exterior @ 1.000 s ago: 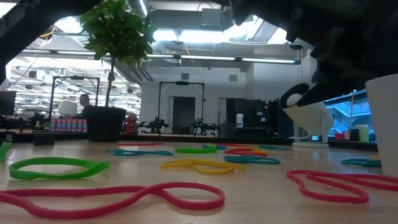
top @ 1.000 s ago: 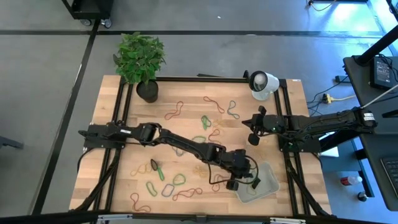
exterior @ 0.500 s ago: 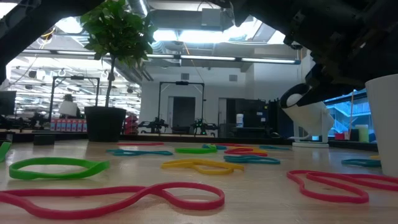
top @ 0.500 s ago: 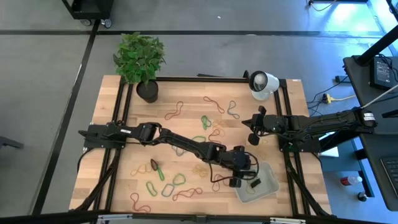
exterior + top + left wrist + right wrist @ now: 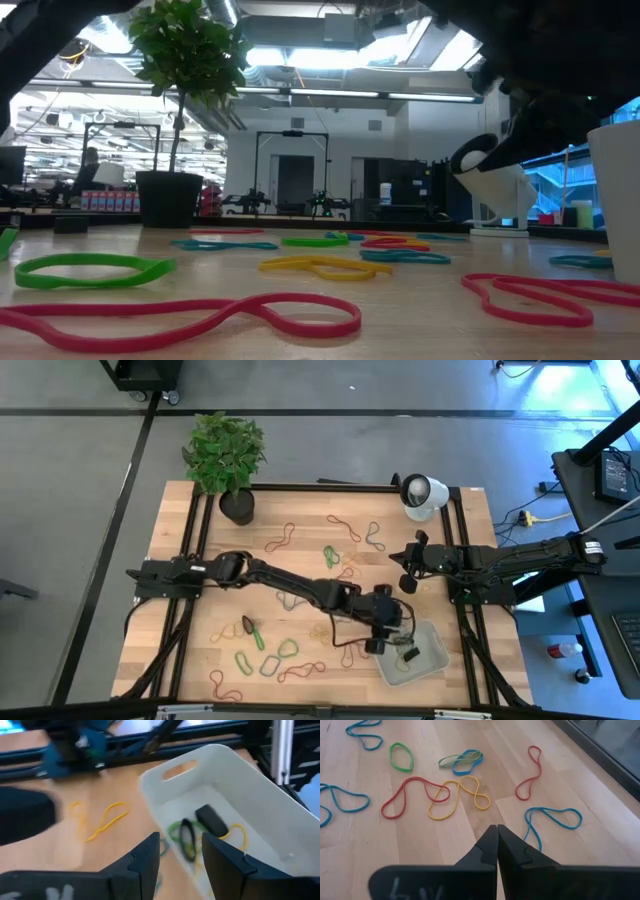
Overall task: Pick and place rubber bands into bin
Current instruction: Put the red rubber band into the white bin
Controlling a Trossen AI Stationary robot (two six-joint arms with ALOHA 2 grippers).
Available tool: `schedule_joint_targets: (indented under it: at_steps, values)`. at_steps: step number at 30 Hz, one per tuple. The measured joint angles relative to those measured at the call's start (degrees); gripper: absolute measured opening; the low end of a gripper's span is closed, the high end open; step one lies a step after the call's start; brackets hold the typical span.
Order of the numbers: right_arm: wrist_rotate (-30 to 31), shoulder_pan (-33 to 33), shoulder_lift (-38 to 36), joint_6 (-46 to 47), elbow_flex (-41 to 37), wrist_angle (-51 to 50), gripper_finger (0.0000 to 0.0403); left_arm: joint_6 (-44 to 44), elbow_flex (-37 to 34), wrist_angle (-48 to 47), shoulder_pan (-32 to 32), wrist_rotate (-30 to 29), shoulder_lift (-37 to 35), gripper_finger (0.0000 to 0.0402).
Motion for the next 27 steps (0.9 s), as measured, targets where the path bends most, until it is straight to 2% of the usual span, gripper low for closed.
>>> schedule_joint_targets:
  at_steps: [7, 11, 16, 20, 24, 27]
  values:
    - [0.0, 0.0, 0.0, 0.4, 0.0, -0.1, 0.0005, 0.4, 0.0, -14.1, 2.3, 0.3, -4.1, 0.0123]
    - [0.0, 0.0, 0.0, 1.2, 0.0, -0.4, 0.0005, 1.9, 0.0, -19.4, 4.3, 0.5, -5.3, 0.0088]
    - [0.0, 0.0, 0.0, 1.2, 0.0, -1.1, 0.0005, 4.5, -0.1, -25.7, 6.3, 3.9, -6.5, 0.0044]
    - [0.0, 0.0, 0.0, 2.0, 0.0, -1.2, 0.0005, 4.7, -0.7, -30.5, 7.5, 3.5, -7.1, 0.0012]
    - [0.0, 0.0, 0.0, 2.6, 0.0, -1.6, 0.0005, 3.9, -9.0, -28.0, 8.5, 1.3, -11.1, 0.0003]
    - [0.0, 0.0, 0.0, 2.9, 0.0, -1.9, 0.0005, 1.7, -22.0, -19.0, 9.2, 0.0, -17.5, 0.0002]
